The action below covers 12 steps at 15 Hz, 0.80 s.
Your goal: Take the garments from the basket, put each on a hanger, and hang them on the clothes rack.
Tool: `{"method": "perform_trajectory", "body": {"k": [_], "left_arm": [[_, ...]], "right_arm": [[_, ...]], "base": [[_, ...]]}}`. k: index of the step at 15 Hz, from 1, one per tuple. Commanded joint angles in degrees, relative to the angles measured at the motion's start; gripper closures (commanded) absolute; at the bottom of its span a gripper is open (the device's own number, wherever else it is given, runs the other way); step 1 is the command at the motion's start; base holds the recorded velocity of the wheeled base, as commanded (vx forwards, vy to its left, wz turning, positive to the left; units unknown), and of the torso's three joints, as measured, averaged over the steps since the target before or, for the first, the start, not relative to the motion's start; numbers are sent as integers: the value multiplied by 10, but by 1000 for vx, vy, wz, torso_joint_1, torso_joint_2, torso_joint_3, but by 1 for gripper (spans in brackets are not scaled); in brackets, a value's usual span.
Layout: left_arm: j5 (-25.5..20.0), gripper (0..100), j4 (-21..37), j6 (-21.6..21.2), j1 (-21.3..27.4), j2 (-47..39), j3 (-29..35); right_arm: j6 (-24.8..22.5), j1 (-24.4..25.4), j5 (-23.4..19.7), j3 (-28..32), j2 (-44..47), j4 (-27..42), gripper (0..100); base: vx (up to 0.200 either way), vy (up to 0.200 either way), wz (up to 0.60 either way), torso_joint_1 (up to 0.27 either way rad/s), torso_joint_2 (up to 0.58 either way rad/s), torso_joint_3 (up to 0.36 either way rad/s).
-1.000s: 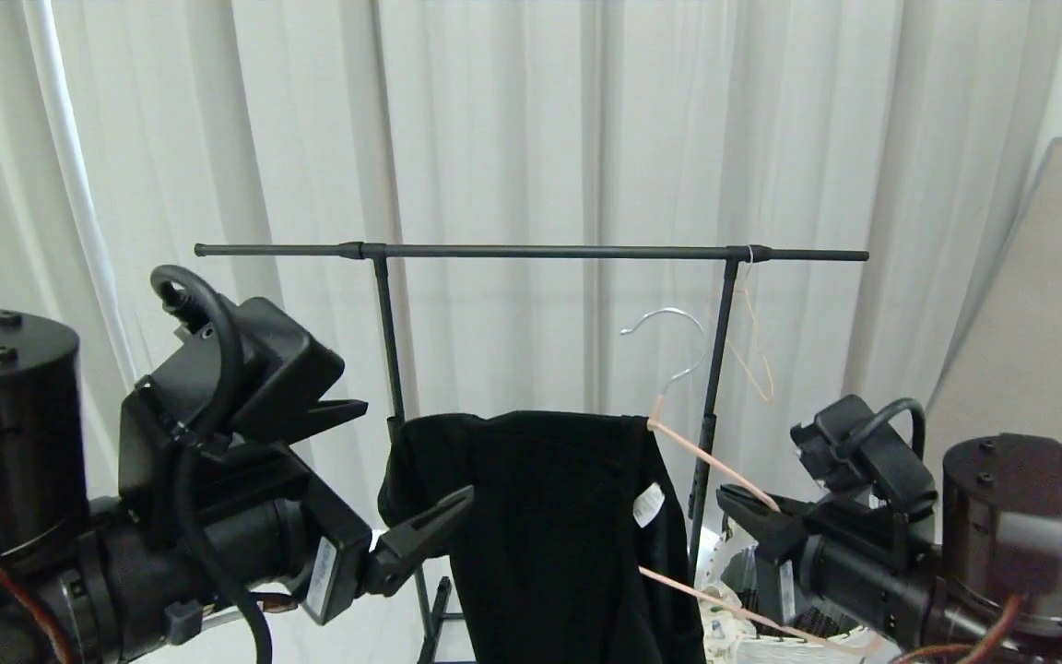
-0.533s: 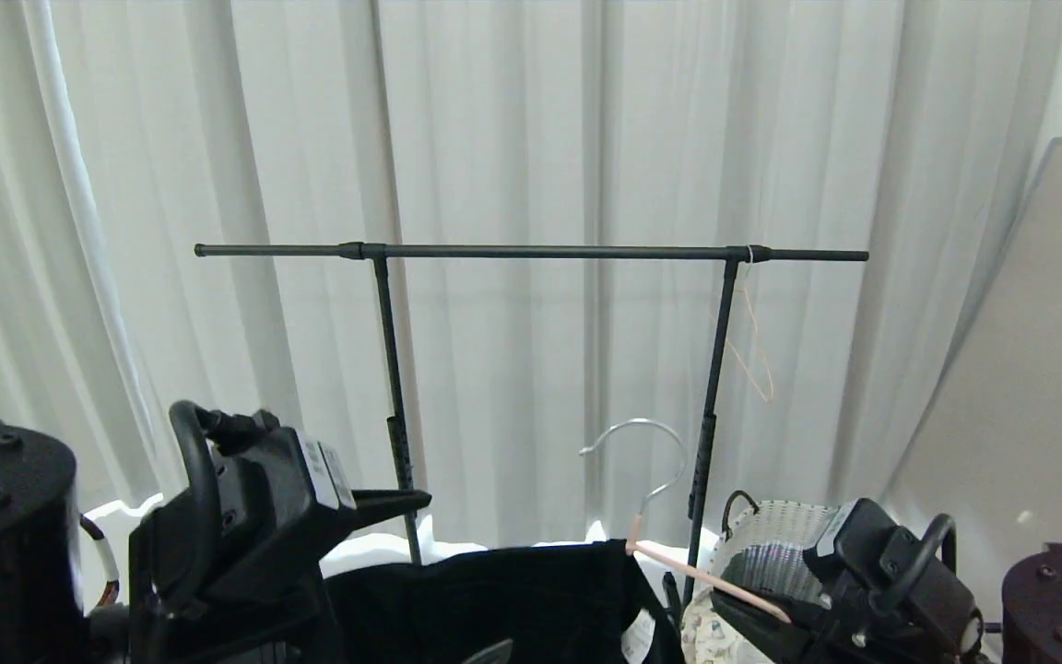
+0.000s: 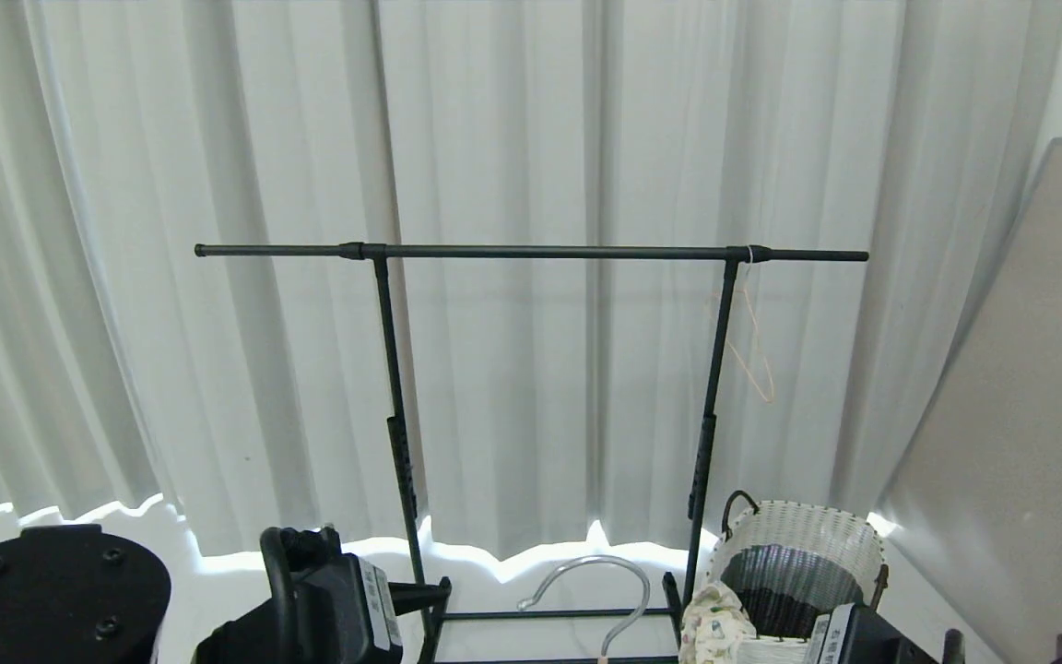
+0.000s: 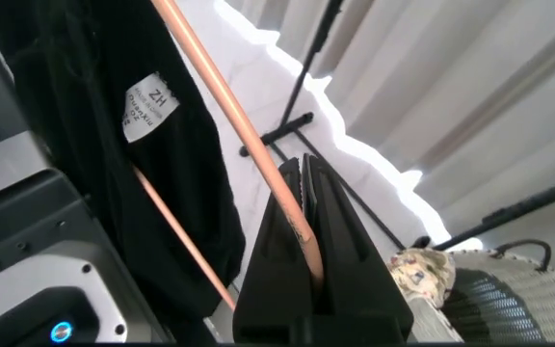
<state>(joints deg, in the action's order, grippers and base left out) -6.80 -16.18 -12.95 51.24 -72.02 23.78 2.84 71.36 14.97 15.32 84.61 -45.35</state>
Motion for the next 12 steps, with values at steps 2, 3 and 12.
{"method": "perform_trajectory", "body": {"k": [2, 3, 12], "left_arm": [[-29, 0, 0, -1, 20, -15, -3], [-39, 0, 0, -1, 21, -20, -4], [-38, 100, 0, -3, 20, -26, -18]], "right_arm": [[-7, 14, 0, 0, 0, -7, 100], [-10, 16, 1, -1, 1, -20, 100], [-11, 15, 4, -3, 0, -47, 100]], "base": [[0, 0, 0, 0, 0, 0], [0, 0, 0, 0, 0, 0], [0, 0, 0, 0, 0, 0]]}}
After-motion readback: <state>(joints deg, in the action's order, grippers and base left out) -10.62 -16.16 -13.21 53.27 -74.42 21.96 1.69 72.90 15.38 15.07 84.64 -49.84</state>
